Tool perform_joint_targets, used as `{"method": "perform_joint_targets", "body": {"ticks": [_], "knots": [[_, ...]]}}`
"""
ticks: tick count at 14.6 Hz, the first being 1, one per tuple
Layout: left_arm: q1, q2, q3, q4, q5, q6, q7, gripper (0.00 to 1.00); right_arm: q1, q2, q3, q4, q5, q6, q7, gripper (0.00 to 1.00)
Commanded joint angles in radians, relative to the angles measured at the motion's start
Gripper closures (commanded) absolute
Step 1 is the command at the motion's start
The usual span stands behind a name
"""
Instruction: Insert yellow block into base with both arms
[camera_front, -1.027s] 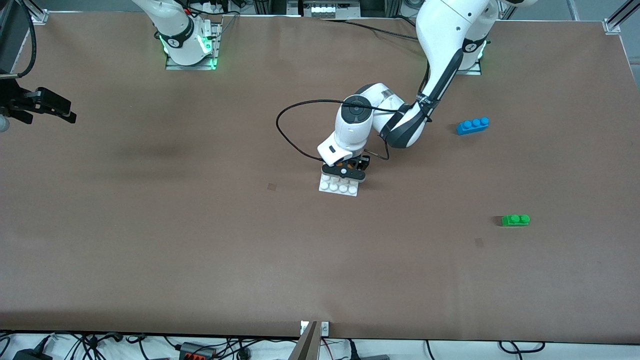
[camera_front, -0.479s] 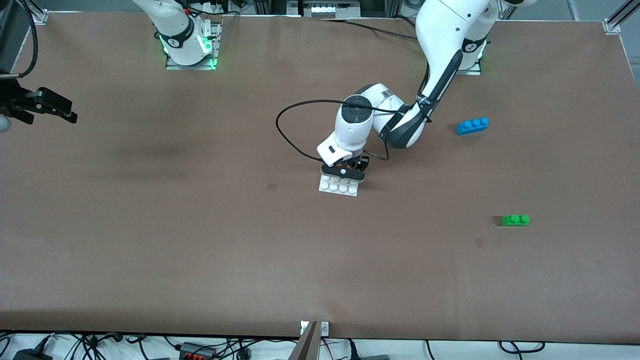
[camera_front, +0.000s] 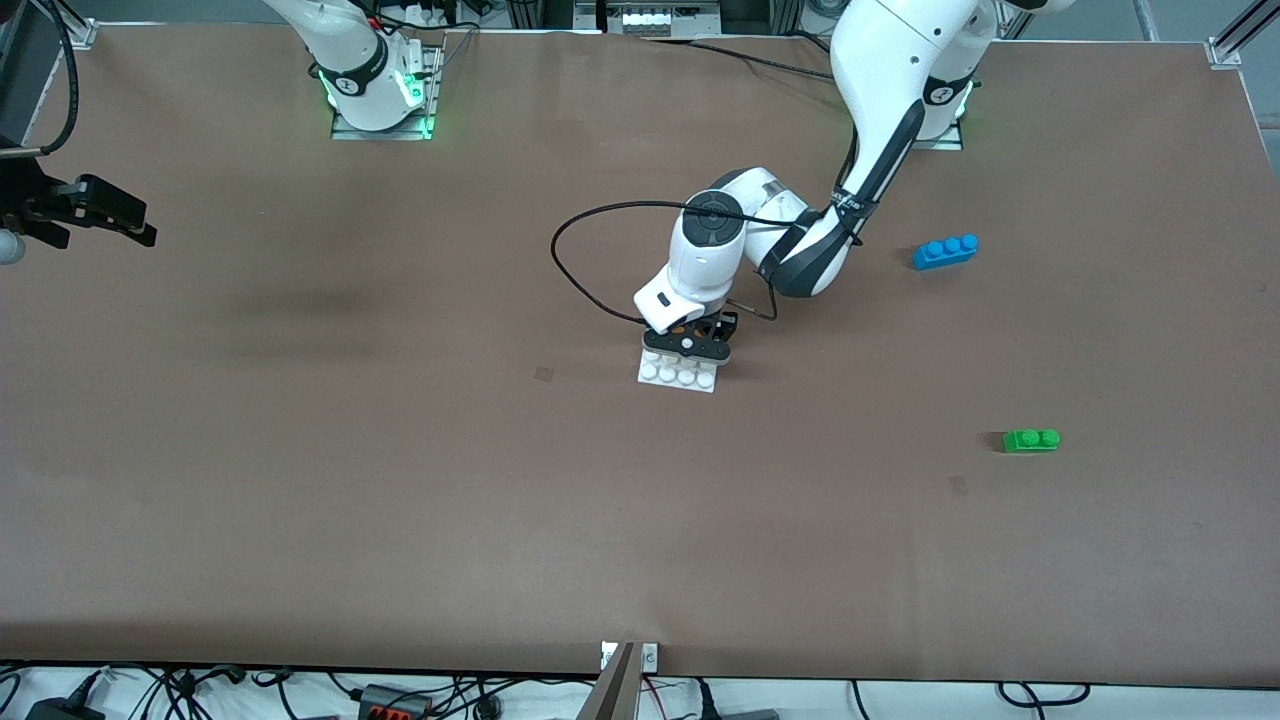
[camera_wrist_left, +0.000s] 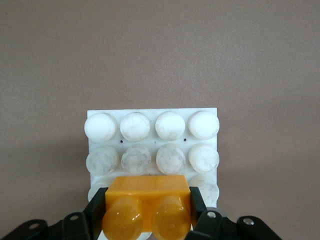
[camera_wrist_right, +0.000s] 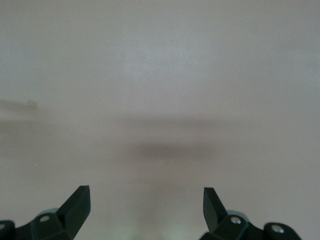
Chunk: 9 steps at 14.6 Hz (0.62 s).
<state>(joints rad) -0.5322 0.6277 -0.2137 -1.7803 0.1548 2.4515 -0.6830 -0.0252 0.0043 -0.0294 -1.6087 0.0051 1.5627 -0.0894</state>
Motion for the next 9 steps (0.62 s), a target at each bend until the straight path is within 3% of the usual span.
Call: {"method": "perform_joint_targets", "body": {"ticks": [1, 8, 9], "knots": [[-0.009, 0.026, 0.0, 0.015, 0.031, 0.01, -0.03, 0.4, 0.01, -0.001, -0.003, 0.012, -0.007, -0.007, 0.003, 0.0], [-0.022, 0.034, 0.004, 0.015, 0.034, 0.014, -0.027, 0.39, 0.011, -0.003, 0.003, 0.012, -0.01, -0.01, 0.002, 0.0], [-0.02, 0.033, 0.004, 0.015, 0.032, 0.012, -0.027, 0.27, 0.011, -0.004, 0.003, 0.012, -0.01, -0.012, 0.002, 0.0]]}}
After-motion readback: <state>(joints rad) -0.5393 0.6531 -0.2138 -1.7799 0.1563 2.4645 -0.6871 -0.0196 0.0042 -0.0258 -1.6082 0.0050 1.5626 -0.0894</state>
